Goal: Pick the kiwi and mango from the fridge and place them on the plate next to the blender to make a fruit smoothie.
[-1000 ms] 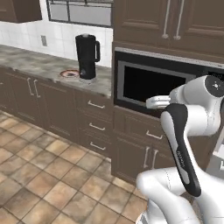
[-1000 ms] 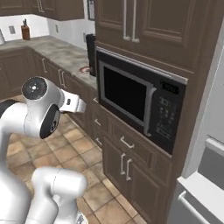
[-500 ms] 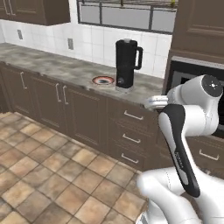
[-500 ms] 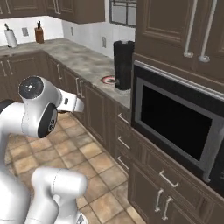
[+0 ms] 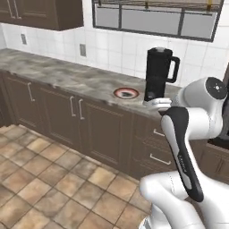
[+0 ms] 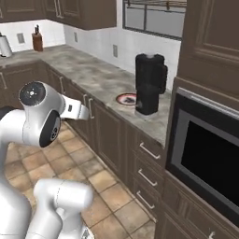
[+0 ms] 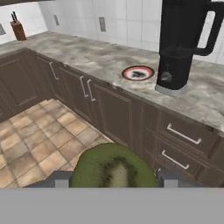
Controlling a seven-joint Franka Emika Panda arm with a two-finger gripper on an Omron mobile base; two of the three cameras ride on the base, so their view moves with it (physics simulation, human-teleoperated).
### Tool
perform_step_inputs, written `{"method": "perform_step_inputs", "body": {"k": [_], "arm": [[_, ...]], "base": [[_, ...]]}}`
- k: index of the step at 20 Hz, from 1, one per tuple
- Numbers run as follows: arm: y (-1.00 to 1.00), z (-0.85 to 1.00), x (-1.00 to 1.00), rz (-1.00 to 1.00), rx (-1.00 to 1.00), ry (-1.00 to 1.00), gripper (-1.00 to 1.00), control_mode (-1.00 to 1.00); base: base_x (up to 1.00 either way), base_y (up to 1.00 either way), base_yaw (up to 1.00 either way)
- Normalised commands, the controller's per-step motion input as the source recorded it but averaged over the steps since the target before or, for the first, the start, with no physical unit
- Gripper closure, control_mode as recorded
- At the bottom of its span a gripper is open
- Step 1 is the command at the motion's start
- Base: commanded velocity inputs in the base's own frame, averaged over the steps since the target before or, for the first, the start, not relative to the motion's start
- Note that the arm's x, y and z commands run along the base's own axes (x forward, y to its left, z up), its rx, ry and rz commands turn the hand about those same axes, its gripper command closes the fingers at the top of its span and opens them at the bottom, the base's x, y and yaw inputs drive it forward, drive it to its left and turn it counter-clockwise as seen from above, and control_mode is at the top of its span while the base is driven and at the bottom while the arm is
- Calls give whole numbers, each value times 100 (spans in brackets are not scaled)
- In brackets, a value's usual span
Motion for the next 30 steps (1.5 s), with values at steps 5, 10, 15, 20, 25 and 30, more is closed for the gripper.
{"method": "perform_step_inputs", "body": {"k": [5,10,15,20,25,30], "arm": [[0,0,0,0,0,0,100,100],[0,0,0,0,0,0,100,100],[0,0,0,0,0,0,100,100],[0,0,0,0,0,0,100,100],[0,0,0,0,0,0,100,100],[6,-2,20,-1,-2,3,100,-100]], "base": [[100,56,-24],[100,58,-37],[88,44,-54],[57,23,-66],[39,9,-70],[41,18,-16]]}}
